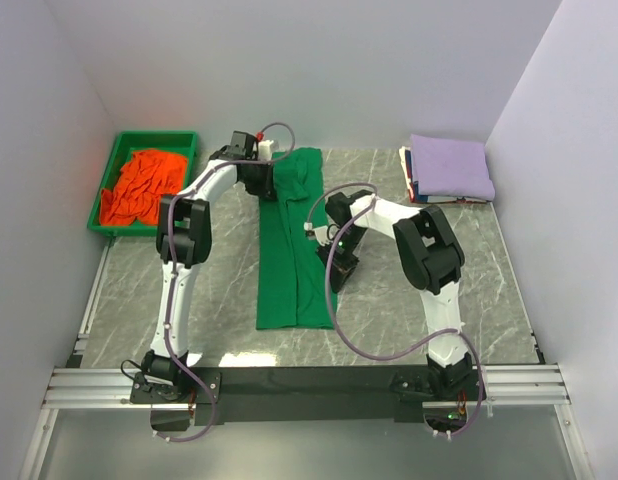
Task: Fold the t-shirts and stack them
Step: Fold the tshirt
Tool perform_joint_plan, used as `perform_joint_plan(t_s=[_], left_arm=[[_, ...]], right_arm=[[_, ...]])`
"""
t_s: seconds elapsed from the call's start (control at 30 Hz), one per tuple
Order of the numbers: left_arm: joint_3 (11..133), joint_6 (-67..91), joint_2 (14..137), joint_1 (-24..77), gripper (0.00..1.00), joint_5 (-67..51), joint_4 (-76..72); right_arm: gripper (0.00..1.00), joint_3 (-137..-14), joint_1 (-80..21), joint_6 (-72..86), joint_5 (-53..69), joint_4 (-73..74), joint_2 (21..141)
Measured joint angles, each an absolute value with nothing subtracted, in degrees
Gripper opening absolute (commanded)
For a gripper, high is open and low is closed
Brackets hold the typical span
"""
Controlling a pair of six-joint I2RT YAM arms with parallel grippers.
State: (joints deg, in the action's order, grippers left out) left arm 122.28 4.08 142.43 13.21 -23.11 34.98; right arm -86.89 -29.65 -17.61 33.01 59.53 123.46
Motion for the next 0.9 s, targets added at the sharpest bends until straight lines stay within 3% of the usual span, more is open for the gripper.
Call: perform_joint_plan(t_s=[0.27,0.47,0.53,0.67,0.73,0.8,0.9], left_arm=[[129.3,3.8,146.5,13.4,0.18,-21.4,35.0],[128.2,3.5,146.0,13.4,0.43,-21.7,33.4],[123.6,2.9,143.2,13.4,0.57,-22.5,31.2],[110.1,0.3,133.6,13.1,0.66,-23.9,28.7],[102.0,-0.9,126.1,12.8,0.79,-24.1,27.1],[92.9,-2.1,116.2,12.4,0.99,-24.1,23.7],[82.5,-4.3,101.0,11.5,0.99,-24.8,20.1]], right_arm=[[0.13,-92.5,-28.8,-14.4,33.1,59.6,126.7],[0.13,-93.4,-28.5,-13.5,32.7,59.2,127.0],[0.14,-93.2,-28.5,-13.3,32.7,59.0,126.8],[0.19,-90.2,-28.6,-13.3,32.3,56.6,124.4],[0.26,-87.9,-28.6,-13.8,31.6,55.1,122.1],[0.29,-84.9,-28.8,-14.5,31.2,53.7,118.8],[0.32,-80.1,-29.1,-16.6,30.9,52.7,110.9]])
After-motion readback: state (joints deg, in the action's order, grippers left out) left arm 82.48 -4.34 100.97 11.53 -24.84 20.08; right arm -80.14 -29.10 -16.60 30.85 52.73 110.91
